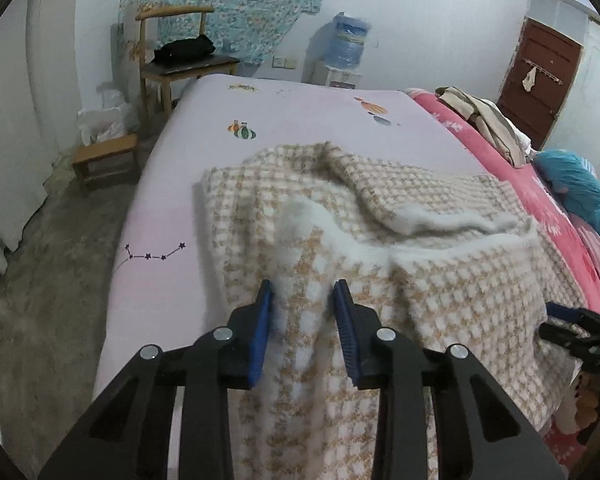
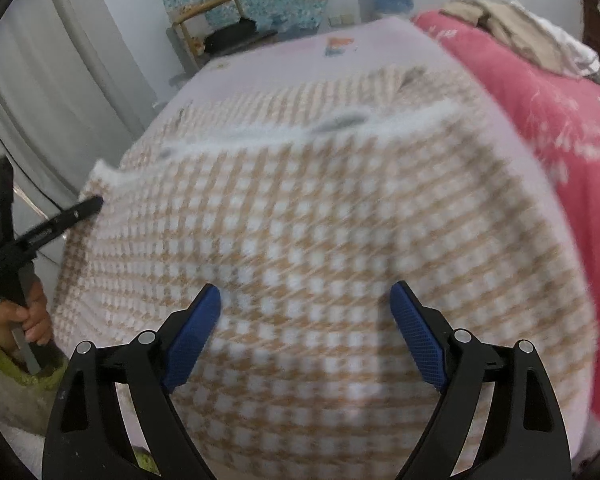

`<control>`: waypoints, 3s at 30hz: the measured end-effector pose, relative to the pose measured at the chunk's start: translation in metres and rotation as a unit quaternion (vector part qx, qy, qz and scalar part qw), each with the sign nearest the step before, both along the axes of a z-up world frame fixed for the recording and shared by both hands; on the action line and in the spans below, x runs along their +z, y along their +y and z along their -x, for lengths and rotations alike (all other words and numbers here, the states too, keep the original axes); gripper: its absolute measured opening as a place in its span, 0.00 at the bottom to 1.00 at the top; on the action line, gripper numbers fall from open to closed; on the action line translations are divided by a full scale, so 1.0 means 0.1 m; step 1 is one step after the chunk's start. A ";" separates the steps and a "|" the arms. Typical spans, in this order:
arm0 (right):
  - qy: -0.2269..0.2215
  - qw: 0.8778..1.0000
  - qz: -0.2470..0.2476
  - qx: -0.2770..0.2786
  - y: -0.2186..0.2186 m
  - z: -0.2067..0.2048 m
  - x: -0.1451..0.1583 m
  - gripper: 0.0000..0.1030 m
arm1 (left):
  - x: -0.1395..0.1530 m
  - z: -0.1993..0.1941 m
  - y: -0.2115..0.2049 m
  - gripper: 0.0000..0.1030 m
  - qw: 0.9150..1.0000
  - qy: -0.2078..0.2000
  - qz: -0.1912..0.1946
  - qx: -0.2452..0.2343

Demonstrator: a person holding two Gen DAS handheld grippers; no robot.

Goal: Fold large clothes
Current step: 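Move the left tool to the white hem band and pinch it closed, then grasp the hem band with the right tool while the left tool holds it, then lift the hem band with both tools and fold it over the cardigan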

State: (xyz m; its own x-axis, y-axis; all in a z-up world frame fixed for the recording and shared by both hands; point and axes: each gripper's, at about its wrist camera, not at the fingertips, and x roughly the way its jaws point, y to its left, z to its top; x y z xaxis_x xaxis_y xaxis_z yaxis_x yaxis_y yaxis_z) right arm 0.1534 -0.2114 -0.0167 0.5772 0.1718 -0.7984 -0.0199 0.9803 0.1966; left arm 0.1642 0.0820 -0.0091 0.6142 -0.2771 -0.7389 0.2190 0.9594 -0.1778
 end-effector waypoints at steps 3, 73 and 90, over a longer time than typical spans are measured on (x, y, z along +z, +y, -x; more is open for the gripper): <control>-0.032 0.999 0.002 -0.023 -0.29 0.00 0.23 0.80 | -0.01 0.01 -0.04 0.30 1.000 -0.004 -0.018 -0.002; -0.021 0.995 -0.017 -0.095 -1.13 -1.84 0.54 0.45 | 0.11 -1.94 0.31 0.29 0.983 0.103 0.137 0.065; -0.024 0.997 0.072 0.022 0.26 -0.87 0.44 0.52 | 0.12 -0.69 -0.86 0.45 0.995 0.009 -0.031 -0.093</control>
State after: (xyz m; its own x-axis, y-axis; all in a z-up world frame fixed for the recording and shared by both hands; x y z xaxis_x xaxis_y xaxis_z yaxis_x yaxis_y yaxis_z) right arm 0.2405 -0.1849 0.0274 0.6098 0.0832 -0.7882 -0.0703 0.9962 0.0507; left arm 0.2328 -0.0035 0.0030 0.5439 -0.3384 -0.7679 0.3908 0.9119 -0.1251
